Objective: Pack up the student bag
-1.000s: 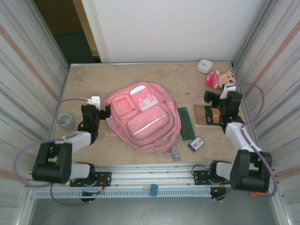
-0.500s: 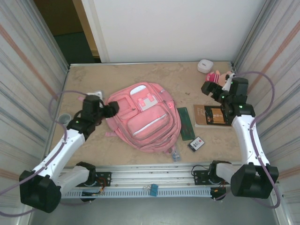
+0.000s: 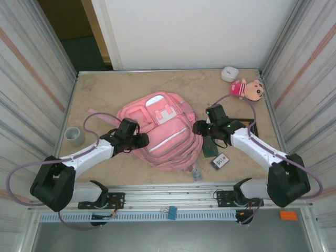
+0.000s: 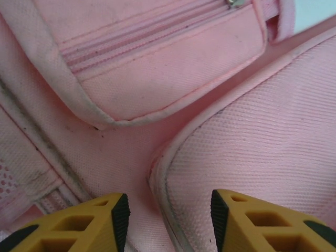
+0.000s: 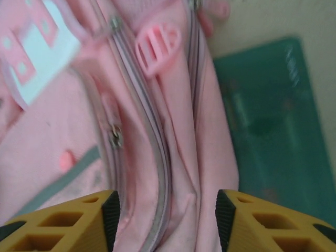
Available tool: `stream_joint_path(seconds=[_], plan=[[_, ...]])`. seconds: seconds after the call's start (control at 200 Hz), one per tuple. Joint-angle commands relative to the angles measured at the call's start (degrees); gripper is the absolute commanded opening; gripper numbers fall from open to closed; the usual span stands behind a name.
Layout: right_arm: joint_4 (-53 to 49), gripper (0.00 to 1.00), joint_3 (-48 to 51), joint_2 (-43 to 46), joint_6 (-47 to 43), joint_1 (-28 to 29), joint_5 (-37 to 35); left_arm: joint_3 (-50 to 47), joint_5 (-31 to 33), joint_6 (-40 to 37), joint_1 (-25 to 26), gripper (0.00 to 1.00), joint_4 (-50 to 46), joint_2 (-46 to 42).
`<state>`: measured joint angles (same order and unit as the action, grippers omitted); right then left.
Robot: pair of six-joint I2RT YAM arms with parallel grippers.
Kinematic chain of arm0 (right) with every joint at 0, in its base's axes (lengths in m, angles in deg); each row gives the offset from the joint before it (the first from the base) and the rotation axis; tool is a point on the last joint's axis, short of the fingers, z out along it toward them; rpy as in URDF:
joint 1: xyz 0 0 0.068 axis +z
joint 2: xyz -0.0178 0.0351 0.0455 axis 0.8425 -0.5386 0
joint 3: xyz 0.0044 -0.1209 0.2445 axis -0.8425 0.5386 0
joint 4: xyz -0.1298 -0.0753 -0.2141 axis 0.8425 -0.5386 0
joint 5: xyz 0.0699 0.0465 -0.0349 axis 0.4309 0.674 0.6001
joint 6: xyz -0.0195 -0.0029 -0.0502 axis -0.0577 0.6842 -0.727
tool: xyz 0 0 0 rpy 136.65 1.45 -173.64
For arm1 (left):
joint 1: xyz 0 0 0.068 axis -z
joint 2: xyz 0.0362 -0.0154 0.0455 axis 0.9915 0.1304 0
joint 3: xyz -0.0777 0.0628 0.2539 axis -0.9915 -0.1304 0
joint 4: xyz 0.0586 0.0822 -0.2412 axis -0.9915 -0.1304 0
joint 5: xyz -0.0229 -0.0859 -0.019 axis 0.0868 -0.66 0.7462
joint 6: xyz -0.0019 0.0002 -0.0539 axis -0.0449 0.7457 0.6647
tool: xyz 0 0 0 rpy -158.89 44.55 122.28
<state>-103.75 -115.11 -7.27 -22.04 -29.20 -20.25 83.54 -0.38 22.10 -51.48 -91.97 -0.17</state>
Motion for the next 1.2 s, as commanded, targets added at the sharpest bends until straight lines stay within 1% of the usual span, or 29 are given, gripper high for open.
stream_joint_path(seconds=[0.0,0.115,0.236,0.351,0.411,0.481,0.541,0.601,0.666,0.727,0.817,0.877,0.897,0.927,0.992,1.062,1.097,1.193], plan=[[0.52,0.49,2.02,-2.51,5.10,3.56,0.33,-1.09,0.49,1.28,-1.95,0.46,0.92,1.72],[3.33,0.47,4.15,-4.37,8.80,9.03,0.97,-2.58,-0.73,0.82,-5.89,0.46,2.69,2.59],[5.91,0.46,2.91,-7.27,10.33,13.94,1.66,-2.85,-2.23,-0.97,-10.10,0.46,3.25,2.91],[9.67,0.46,0.24,-11.02,10.88,17.36,2.97,-2.07,-3.54,-3.63,-13.69,0.50,2.86,2.21],[11.36,0.44,-1.59,-12.82,10.96,18.70,3.54,-0.31,-3.12,-7.28,-13.89,0.53,1.09,0.66],[12.52,0.44,-3.56,-13.46,10.87,19.88,3.42,1.91,-1.91,-12.70,-12.76,0.57,-0.62,-2.67],[12.71,0.47,-4.41,-12.24,10.84,20.57,1.95,3.24,-0.78,-18.63,-11.18,0.60,-0.76,-6.11],[12.80,0.51,-4.00,-9.35,10.60,20.58,1.06,4.19,-0.18,-25.26,-9.22,0.62,-0.68,-9.33],[12.13,0.54,-2.71,-5.37,9.73,20.43,-0.59,5.05,-1.15,-33.12,-7.36,0.63,-0.85,-12.05],[11.23,0.55,-0.92,-0.99,8.94,19.73,-1.13,5.47,-3.66,-40.16,-6.53,0.63,-1.39,-13.26],[11.28,0.56,3.52,5.11,8.31,18.10,-0.82,5.63,-10.80,-51.22,-5.89,0.61,-1.85,-13.05],[11.82,0.56,6.72,8.85,8.61,16.34,0.59,5.99,-15.49,-59.06,-4.61,0.62,-3.09,-12.32],[11.91,0.56,7.79,10.18,8.86,15.78,0.88,6.11,-16.16,-61.57,-3.89,0.63,-3.73,-12.04],[11.96,0.57,9.38,12.20,9.23,14.93,1.27,6.22,-15.45,-64.42,-2.31,0.65,-4.40,-11.65],[11.76,0.57,11.95,16.49,9.71,13.77,1.12,6.16,-11.36,-68.01,1.40,0.67,-4.28,-10.58],[11.19,0.58,14.58,21.79,10.38,12.90,-0.35,5.99,-10.94,-71.58,4.44,0.69,-3.64,-8.18],[11.13,0.58,15.82,23.94,10.65,12.55,-0.89,6.08,-9.96,-72.32,5.83,0.72,-2.97,-6.47],[10.49,0.59,18.13,28.93,11.24,11.43,-1.59,6.89,-4.65,-72.44,8.83,0.76,-0.09,-1.05]])
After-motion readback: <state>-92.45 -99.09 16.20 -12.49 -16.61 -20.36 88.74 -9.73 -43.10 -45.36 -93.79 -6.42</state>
